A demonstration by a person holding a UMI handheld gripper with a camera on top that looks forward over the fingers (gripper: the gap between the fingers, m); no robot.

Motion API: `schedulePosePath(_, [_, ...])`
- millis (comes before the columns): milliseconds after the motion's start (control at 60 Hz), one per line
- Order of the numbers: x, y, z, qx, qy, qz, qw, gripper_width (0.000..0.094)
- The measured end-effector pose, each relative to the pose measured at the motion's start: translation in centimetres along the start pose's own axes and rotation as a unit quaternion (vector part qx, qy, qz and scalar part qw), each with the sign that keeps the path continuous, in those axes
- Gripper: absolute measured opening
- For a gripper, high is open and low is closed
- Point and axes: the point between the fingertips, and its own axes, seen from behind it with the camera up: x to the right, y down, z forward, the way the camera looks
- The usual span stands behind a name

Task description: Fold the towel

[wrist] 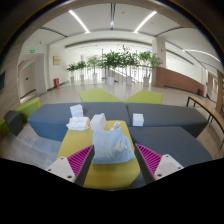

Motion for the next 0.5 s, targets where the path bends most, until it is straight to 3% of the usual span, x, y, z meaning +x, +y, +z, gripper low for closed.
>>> schedulePosePath(233, [-3.4,2.0,-4.6,0.012,-0.035,0.004,0.999,0.0848])
schedulePosePath(500, [-1.6,5.3,-1.4,-0.002,-0.034,-0.009,0.999,0.0844])
